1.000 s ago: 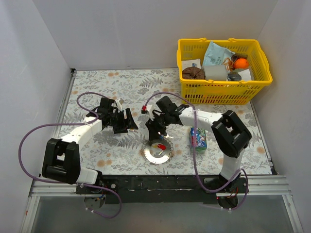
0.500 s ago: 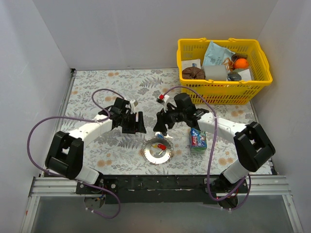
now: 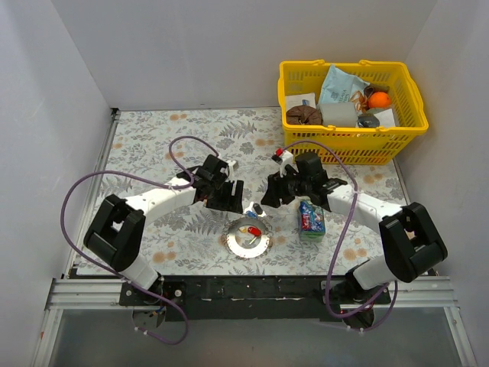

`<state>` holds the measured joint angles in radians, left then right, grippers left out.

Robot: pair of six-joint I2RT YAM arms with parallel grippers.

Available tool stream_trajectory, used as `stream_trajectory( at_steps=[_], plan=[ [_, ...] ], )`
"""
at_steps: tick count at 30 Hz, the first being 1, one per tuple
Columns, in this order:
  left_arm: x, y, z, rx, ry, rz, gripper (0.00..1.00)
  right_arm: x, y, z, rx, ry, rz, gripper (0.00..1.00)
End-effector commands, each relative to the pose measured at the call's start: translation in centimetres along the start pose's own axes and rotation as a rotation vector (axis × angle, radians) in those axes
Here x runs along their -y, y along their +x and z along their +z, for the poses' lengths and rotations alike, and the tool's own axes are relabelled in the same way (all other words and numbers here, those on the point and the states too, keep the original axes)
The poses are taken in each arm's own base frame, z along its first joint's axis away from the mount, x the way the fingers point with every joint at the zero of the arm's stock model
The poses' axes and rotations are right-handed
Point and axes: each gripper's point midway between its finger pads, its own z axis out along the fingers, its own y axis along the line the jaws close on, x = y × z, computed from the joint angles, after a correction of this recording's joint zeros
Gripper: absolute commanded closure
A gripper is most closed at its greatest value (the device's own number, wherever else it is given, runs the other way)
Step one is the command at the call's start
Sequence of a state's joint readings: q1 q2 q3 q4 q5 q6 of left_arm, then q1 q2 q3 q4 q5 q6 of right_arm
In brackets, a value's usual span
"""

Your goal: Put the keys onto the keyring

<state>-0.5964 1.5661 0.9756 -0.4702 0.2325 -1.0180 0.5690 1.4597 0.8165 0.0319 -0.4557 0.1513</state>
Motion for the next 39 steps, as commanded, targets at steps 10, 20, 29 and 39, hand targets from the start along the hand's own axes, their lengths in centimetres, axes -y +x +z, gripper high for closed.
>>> stream_trajectory(
  at_steps=[10, 20, 29, 39],
  plan=[
    [2.6, -0.3, 1.9, 0.023, -0.063, 0.063, 0.39, 1.7, 1.2, -1.7, 0.014, 0.043, 0.078, 0.43],
    [2.6, 0.2, 0.6, 0.046, -0.031, 0.008, 0.39, 0.2, 4.4, -2.7, -0.059, 0.036, 0.118, 0.43],
    [3.2, 0.3, 1.4, -0.007, 0.064, -0.023, 0.39, -4.1, 10.9, -2.1, -0.232, 0.032, 0.158, 0.43],
    [2.5, 3.4, 2.9, -0.123, 0.089, -0.036, 0.37, -4.9, 13.9, -1.9, -0.294, 0.038, 0.196, 0.42]
  ],
)
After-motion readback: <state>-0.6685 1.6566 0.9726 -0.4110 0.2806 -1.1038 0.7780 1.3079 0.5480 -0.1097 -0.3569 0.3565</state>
